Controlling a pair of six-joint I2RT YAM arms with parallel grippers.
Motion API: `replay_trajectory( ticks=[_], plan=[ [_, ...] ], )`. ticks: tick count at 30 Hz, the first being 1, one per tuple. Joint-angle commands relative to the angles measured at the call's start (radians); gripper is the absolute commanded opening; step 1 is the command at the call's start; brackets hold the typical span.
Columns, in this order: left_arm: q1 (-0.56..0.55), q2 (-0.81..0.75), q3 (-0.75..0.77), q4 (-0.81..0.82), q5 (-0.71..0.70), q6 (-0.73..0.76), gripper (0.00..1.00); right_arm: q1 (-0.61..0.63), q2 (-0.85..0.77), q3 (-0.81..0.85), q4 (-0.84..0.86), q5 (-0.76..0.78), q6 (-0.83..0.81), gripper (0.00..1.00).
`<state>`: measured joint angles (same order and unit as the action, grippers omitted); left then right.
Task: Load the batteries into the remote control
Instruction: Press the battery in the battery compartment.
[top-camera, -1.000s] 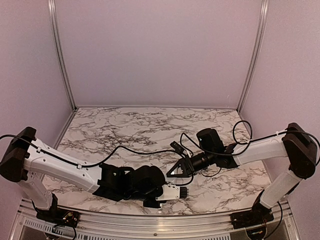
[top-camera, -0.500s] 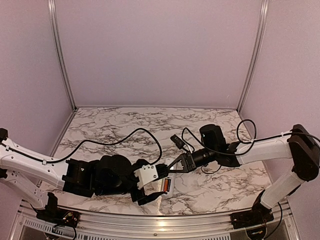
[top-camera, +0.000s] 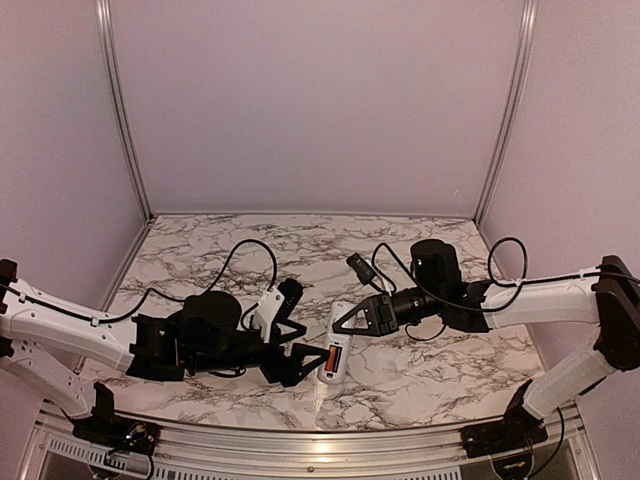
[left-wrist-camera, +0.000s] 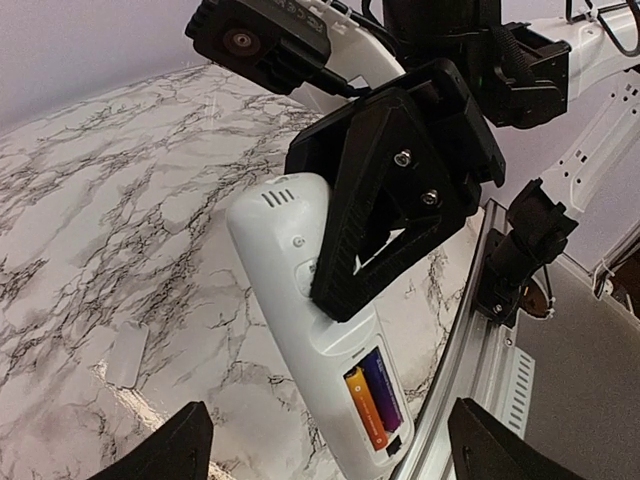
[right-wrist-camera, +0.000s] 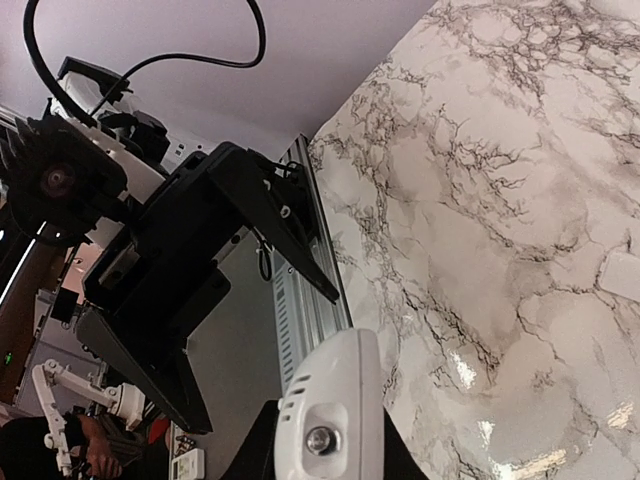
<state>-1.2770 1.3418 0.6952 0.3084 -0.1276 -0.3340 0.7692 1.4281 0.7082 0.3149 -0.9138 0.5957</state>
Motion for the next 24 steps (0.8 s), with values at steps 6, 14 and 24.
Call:
replay_trajectory(
  ticks=[6,14,24],
  plan=[
    [0.018,0.119,0.054,0.068,0.123,-0.096,0.64,0.007,-0.031,0.025,0.027,0.012,0.000,0.00],
    [0.028,0.176,0.081,0.062,0.174,-0.111,0.58,0.007,-0.037,0.039,0.008,0.015,-0.002,0.00],
    [0.041,0.203,0.094,0.040,0.174,-0.103,0.35,0.007,-0.044,0.039,0.022,-0.006,0.012,0.00]
  ],
)
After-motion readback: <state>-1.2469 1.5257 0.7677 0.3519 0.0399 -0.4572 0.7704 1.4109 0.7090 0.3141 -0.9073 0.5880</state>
